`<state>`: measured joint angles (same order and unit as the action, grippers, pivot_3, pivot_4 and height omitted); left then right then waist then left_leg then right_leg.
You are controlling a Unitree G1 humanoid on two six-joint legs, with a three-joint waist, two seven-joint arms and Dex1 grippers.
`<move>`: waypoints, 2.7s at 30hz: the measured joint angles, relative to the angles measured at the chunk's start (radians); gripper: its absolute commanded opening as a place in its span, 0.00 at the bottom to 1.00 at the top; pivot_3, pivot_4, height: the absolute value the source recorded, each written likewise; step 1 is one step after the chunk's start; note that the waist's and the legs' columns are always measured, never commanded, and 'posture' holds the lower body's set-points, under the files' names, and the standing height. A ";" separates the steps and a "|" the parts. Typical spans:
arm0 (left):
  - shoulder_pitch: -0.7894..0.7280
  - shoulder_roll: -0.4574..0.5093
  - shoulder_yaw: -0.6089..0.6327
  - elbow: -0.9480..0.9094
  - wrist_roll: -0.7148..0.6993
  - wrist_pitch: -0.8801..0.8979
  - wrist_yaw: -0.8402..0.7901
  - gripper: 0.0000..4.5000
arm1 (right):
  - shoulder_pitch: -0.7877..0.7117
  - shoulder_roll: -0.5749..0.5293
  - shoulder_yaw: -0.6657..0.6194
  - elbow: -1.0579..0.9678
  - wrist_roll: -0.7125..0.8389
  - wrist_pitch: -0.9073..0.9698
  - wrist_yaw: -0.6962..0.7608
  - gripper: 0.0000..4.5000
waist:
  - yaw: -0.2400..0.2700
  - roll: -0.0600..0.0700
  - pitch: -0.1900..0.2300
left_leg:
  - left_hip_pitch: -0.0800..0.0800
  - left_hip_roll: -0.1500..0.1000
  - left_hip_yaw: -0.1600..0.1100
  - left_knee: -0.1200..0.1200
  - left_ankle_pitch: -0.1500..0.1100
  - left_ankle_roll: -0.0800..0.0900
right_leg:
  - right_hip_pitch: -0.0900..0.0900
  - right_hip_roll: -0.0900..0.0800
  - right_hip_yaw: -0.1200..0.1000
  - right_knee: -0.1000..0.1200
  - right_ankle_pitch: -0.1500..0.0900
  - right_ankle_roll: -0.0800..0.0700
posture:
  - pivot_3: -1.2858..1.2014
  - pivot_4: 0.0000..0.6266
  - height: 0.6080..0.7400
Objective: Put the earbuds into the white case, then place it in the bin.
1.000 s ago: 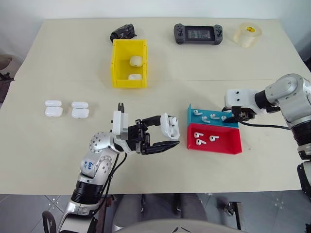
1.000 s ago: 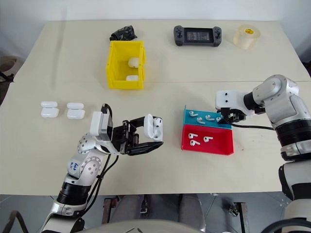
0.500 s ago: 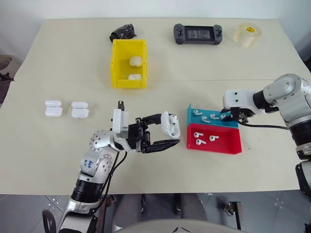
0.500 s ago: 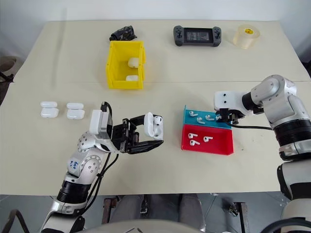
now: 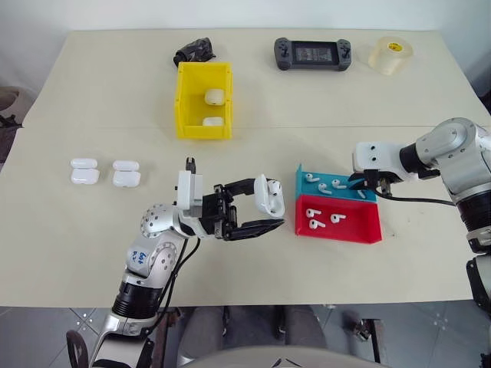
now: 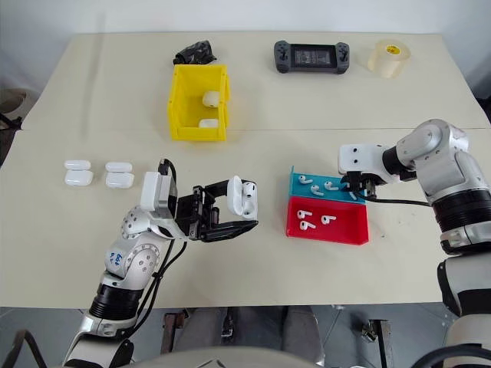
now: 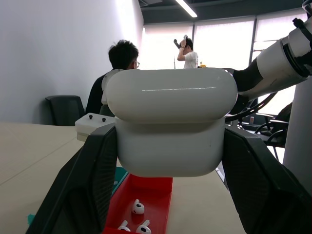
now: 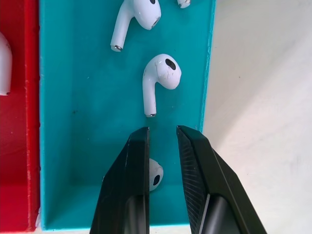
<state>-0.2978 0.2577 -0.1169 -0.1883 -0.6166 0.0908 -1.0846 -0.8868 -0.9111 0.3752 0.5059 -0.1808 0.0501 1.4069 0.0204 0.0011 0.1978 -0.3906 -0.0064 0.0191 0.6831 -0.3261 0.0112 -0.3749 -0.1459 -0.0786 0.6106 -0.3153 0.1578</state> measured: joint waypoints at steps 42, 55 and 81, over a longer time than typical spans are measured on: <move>-0.016 -0.002 0.000 0.008 0.000 0.005 0.004 0.62 | 0.049 0.063 -0.030 -0.188 0.074 0.342 -0.044 0.60 | 0.000 0.000 0.000 | 0.000 0.000 0.000 0.000 0.000 0.000 | 0.000 0.000 0.000 0.000 0.000 0.000 | 0.52 0.24 1.00; -0.016 -0.001 0.000 0.007 0.000 0.005 0.004 0.62 | 0.037 0.062 -0.031 -0.149 0.054 0.300 -0.049 0.57 | 0.000 0.000 0.000 | 0.000 0.000 0.000 0.000 0.000 0.000 | 0.000 0.000 0.000 0.001 0.000 0.000 | 0.52 0.24 1.00; -0.026 0.017 0.006 0.005 -0.001 0.010 0.009 0.62 | 0.081 0.034 -0.212 -0.300 0.221 0.492 -0.035 0.12 | 0.001 0.000 0.000 | 0.000 0.001 -0.001 0.000 0.000 0.000 | 0.000 0.000 0.000 0.000 0.000 0.000 | 0.52 0.24 1.00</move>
<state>-0.3242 0.2745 -0.1108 -0.1832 -0.6176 0.1010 -1.0759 -0.8061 -0.8774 0.1631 0.2056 0.0402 0.5425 1.3721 0.0217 0.0012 0.1979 -0.3909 -0.0058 0.0182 0.6833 -0.3260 0.0110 -0.3752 -0.1459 -0.0785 0.6111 -0.3152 0.1577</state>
